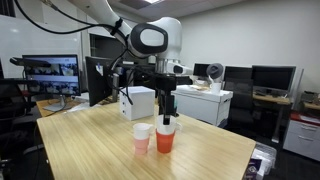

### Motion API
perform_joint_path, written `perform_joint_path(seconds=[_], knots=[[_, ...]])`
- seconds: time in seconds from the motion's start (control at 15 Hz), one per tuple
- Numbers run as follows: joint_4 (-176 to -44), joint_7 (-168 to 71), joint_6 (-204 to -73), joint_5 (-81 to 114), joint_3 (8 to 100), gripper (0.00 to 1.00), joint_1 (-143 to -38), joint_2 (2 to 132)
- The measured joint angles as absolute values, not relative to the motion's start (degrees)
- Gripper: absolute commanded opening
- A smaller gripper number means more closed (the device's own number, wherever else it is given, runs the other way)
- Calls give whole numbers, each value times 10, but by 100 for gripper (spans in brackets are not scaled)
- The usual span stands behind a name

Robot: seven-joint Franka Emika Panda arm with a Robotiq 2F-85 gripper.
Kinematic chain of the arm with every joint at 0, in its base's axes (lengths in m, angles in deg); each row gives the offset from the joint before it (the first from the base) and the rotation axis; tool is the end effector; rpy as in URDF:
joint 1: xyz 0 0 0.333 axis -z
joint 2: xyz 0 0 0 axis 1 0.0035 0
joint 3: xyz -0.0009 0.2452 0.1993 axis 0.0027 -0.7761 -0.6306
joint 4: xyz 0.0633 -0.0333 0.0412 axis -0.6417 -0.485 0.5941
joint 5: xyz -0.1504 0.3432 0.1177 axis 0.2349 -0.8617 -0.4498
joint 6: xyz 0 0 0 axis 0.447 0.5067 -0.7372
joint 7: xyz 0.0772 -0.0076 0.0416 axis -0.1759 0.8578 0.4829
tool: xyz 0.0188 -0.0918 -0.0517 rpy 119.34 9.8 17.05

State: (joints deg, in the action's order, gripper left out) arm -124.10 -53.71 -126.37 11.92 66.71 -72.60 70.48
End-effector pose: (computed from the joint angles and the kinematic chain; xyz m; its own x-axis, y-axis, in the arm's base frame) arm 0.5242 -0.3383 0.3397 0.7163 -0.6969 -0.0346 -0.6935 -0.7165 0.0751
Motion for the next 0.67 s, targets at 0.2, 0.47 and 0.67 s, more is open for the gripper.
perform_joint_path(seconds=[0.2, 0.47, 0.67], knots=[[-1246, -537, -1265, 119, 668, 100, -726, 705], [-1251, -538, -1263, 119, 669, 100, -726, 705], [-1251, -538, -1263, 119, 669, 100, -726, 705]])
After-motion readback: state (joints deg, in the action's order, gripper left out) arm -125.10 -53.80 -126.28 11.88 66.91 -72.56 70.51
